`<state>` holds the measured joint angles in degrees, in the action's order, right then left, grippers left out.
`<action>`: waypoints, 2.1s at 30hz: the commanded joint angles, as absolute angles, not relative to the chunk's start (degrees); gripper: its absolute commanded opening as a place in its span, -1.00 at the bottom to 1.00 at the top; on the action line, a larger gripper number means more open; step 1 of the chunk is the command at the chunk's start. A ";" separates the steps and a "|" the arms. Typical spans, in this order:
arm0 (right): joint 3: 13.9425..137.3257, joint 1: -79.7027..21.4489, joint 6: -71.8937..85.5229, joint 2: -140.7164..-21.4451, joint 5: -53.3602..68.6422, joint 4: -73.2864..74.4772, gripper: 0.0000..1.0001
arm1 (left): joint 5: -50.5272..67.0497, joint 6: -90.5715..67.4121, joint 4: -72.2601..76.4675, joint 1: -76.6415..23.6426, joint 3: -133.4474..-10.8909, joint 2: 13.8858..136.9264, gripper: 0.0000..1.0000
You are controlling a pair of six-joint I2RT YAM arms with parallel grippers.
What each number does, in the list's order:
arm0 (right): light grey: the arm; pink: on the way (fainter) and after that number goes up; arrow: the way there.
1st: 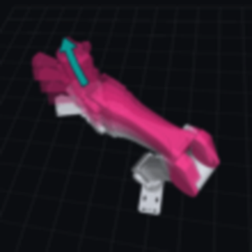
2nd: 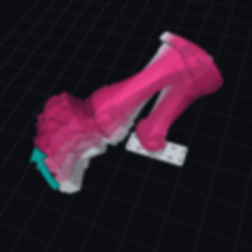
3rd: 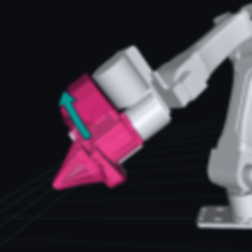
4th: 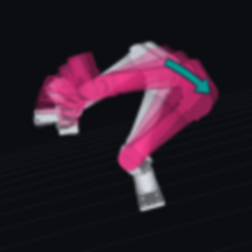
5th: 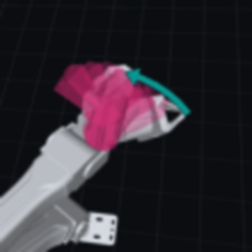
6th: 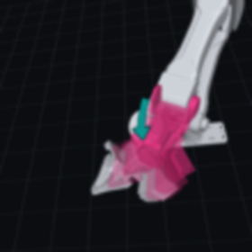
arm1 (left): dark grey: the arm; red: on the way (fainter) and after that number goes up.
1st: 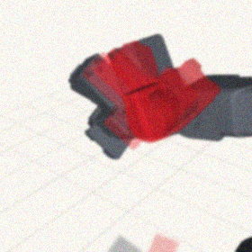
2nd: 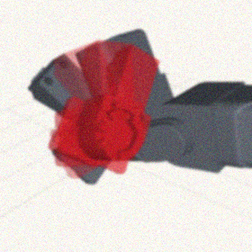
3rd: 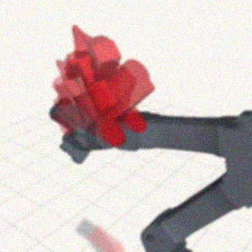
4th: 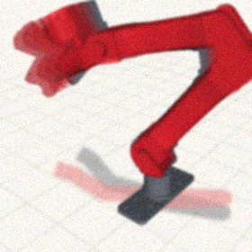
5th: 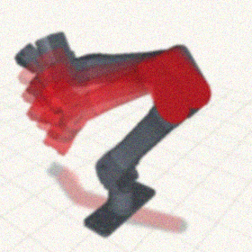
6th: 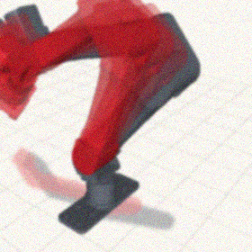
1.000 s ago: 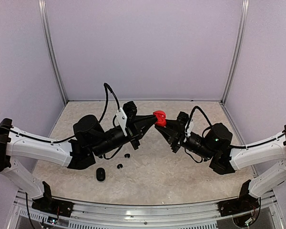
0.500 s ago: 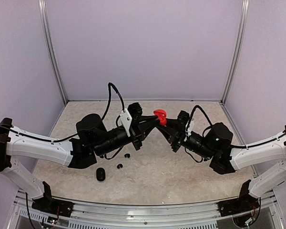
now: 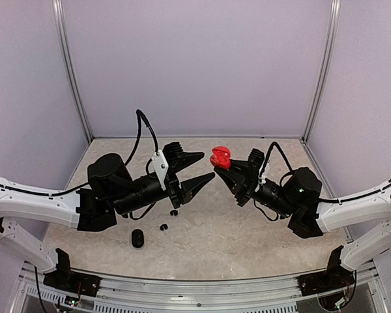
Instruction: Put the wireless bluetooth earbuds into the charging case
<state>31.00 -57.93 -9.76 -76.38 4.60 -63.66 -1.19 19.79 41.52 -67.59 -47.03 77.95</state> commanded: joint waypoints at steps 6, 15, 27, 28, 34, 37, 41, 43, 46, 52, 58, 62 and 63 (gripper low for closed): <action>30.73 -56.56 -7.50 -73.65 18.25 -59.26 -0.85 | 3.57 21.65 24.83 -64.56 -48.30 70.55 0.20; 31.46 -56.43 -6.77 -74.22 23.54 -57.12 -0.85 | 9.26 18.26 19.05 -63.36 -51.00 69.64 0.21; 32.32 -56.42 -6.52 -75.03 26.28 -55.85 -0.86 | 10.70 18.19 18.81 -63.85 -52.28 71.71 0.20; 32.34 -56.44 -6.51 -75.13 26.54 -55.82 -0.85 | 10.60 18.12 18.81 -63.89 -52.44 71.93 0.20; 32.85 -56.48 -6.41 -75.50 25.70 -55.24 -0.86 | 8.84 18.22 19.18 -64.23 -53.24 73.32 0.18; 33.26 -56.39 -6.41 -75.65 24.44 -54.78 -0.86 | 6.61 17.97 20.03 -64.60 -53.26 74.01 0.16; 33.53 -56.47 -6.33 -76.01 24.32 -54.80 -0.86 | 3.88 17.20 21.52 -65.01 -53.34 74.94 0.13; 33.57 -56.43 -6.24 -76.22 24.63 -54.99 -0.86 | 3.30 17.06 21.79 -65.18 -53.57 75.59 0.12; 33.66 -56.43 -6.15 -76.37 25.09 -55.16 -0.86 | 2.76 16.82 22.02 -65.25 -54.02 76.46 0.11; 33.34 -56.43 -6.33 -76.12 25.83 -55.34 -0.87 | 1.61 16.26 22.25 -65.23 -54.14 77.64 0.10; 32.87 -56.47 -6.33 -75.95 27.03 -56.15 -0.87 | 2.32 14.15 22.95 -64.69 -53.89 78.13 0.10; 32.71 -56.40 -6.03 -75.99 27.25 -56.47 -0.87 | 7.15 13.16 23.38 -64.30 -53.21 77.93 0.22; 32.65 -56.42 -5.92 -75.93 27.29 -56.53 -0.86 | 9.44 13.18 23.38 -64.27 -53.05 77.75 0.26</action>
<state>32.10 -56.31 -6.52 -75.99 24.88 -54.00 5.21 14.59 21.26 -65.06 -52.71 77.54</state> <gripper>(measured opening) 0.201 0.602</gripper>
